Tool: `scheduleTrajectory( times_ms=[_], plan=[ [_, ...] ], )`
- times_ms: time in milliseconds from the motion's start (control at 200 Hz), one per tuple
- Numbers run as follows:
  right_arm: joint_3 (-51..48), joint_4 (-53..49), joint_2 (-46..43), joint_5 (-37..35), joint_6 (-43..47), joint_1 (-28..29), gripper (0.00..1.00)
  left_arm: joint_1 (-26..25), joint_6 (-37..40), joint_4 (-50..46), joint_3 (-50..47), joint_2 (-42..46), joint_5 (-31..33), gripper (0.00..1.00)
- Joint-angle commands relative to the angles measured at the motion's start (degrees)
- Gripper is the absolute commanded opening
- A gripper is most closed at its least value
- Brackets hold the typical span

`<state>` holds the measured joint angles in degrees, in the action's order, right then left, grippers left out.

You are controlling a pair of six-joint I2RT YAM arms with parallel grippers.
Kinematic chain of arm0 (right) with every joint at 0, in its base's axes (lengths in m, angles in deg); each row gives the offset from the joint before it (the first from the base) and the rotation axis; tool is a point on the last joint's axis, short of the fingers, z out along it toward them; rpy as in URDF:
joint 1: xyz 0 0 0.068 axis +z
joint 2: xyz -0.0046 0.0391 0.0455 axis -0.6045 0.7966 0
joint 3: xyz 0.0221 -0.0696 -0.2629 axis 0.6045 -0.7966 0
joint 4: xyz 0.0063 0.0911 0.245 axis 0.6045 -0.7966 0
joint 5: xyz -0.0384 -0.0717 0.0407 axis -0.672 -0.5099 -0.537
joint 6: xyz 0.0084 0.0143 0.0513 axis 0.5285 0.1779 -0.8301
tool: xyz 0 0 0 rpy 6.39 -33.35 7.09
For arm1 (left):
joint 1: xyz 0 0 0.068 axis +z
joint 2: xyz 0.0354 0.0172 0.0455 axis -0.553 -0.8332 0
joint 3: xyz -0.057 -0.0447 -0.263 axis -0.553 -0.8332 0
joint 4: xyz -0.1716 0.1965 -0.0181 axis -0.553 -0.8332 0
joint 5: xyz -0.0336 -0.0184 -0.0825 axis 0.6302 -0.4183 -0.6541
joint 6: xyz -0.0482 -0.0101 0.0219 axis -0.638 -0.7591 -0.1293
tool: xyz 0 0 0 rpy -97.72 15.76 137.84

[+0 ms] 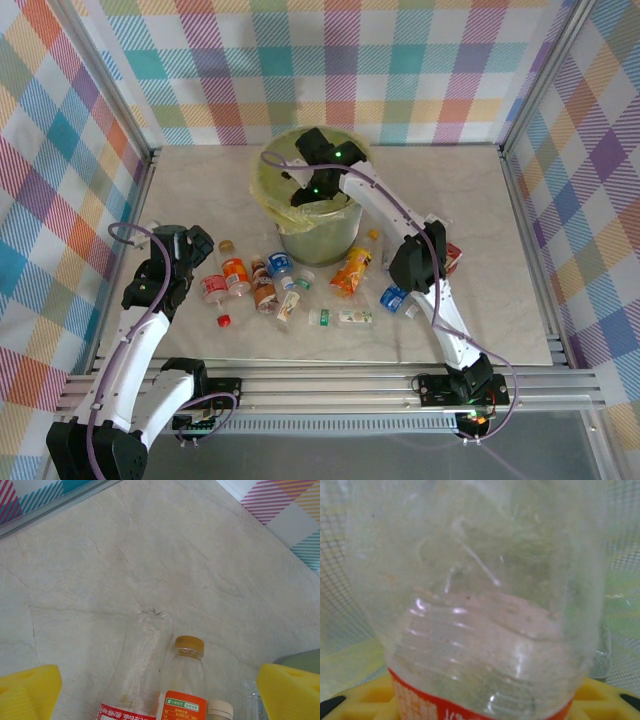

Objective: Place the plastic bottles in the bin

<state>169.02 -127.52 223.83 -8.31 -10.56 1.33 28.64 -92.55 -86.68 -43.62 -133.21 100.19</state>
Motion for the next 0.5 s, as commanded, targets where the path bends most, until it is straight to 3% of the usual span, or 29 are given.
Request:
scheduleTrajectory(
  times_ms=[0,370,495],
  plan=[
    [1.94,-1.17,0.95,-0.71,1.79,0.32,0.57,0.72,-0.30,0.31,0.58,0.07,0.45,1.00],
    [2.61,-0.90,2.06,-1.96,2.50,0.31,0.80,0.80,1.20,-0.12,-0.64,0.88,-0.09,1.00],
    [3.47,-1.15,1.28,-2.50,2.59,0.32,0.82,0.76,1.61,-0.82,-0.89,1.04,-0.56,1.00]
  ],
)
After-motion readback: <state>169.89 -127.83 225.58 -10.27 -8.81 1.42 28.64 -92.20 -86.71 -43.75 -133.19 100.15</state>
